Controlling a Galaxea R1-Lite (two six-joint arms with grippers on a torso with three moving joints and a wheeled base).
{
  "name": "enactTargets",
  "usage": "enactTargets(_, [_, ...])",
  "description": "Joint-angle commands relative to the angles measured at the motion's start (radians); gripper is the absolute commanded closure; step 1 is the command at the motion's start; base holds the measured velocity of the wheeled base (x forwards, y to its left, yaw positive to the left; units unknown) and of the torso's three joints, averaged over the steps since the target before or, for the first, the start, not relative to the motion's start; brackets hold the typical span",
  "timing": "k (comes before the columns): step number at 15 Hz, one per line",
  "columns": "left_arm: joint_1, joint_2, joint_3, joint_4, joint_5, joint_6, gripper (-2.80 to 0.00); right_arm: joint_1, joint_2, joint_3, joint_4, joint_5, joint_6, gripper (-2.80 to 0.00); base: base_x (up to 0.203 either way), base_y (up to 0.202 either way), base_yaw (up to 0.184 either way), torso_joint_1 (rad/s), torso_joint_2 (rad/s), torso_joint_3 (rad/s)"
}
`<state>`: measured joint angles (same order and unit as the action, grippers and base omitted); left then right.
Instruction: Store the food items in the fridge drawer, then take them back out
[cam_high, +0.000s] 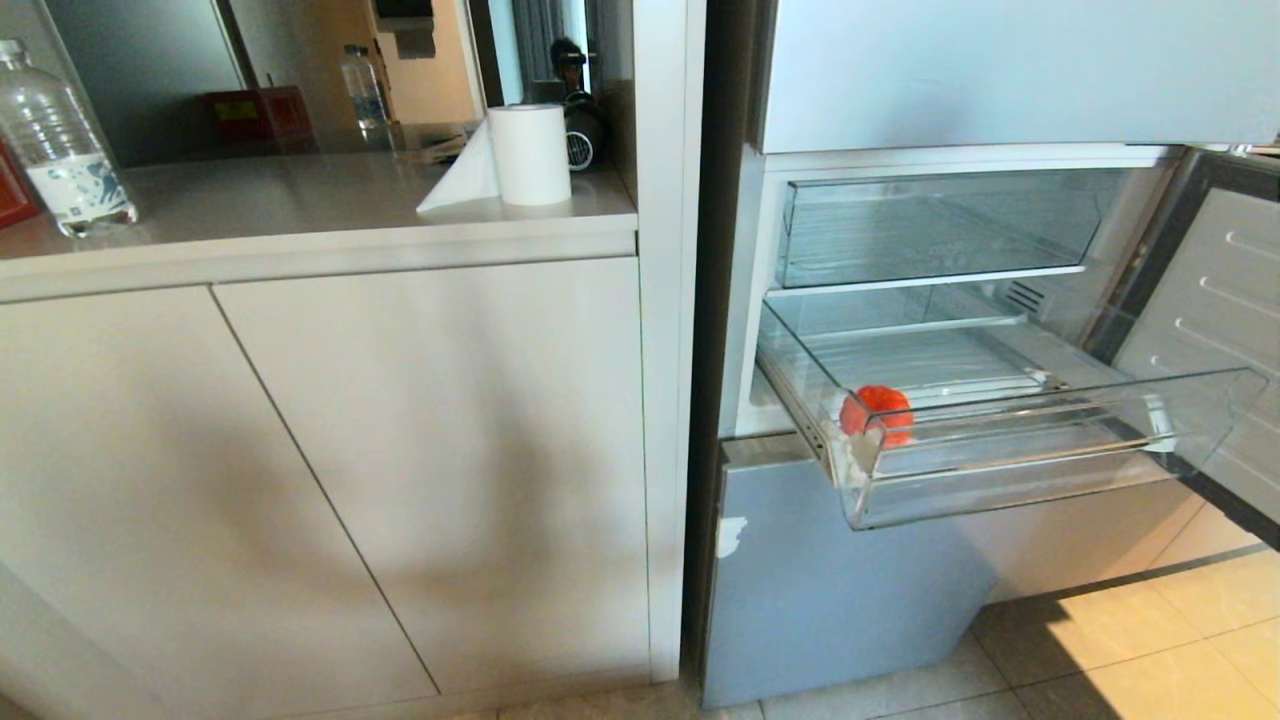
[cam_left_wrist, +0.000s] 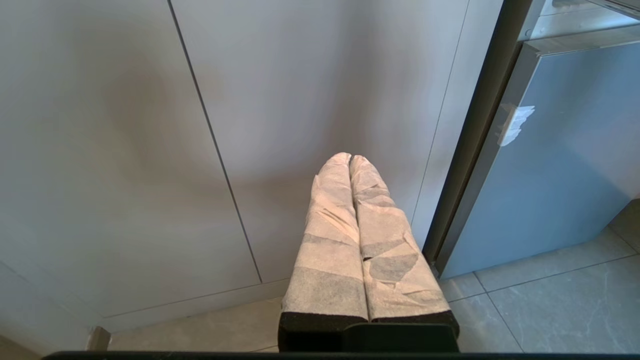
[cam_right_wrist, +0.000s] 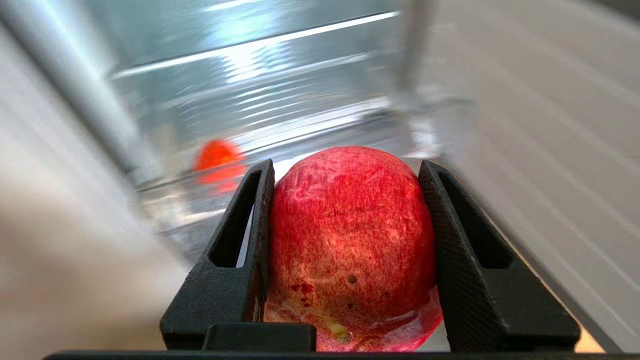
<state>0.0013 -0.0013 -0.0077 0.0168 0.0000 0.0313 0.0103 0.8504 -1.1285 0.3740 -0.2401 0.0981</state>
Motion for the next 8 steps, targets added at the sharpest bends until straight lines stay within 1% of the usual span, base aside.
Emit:
enactTargets(1, [0.000,0.000,0.000,0.000,0.000,-0.001,0.00,-0.016,-0.139,0.070,-0.003,-0.057,0.001,0.00,0.000,0.000,0.000,0.000,0.00,0.000])
enactTargets(3, [0.000,0.000,0.000,0.000,0.000,0.001,0.00,-0.129,-0.154,0.100,-0.036,-0.068,0.000,0.00,0.000,0.000,0.000,0.000,0.00,0.000])
enactTargets(5, [0.000,0.000,0.000,0.000,0.000,0.001,0.00,-0.284,-0.140,0.119,-0.106,-0.066,0.001,0.00,0.000,0.000,0.000,0.000,0.00,0.000])
enactTargets(6, [0.000,0.000,0.000,0.000,0.000,0.000,0.00,-0.389,-0.118,0.122,-0.155,-0.062,0.000,0.00,0.000,0.000,0.000,0.000,0.00,0.000])
enactTargets(8, [0.000,0.000,0.000,0.000,0.000,-0.001,0.00,-0.625,-0.056,0.121,-0.274,-0.046,0.000,0.00,0.000,0.000,0.000,0.000,0.00,0.000])
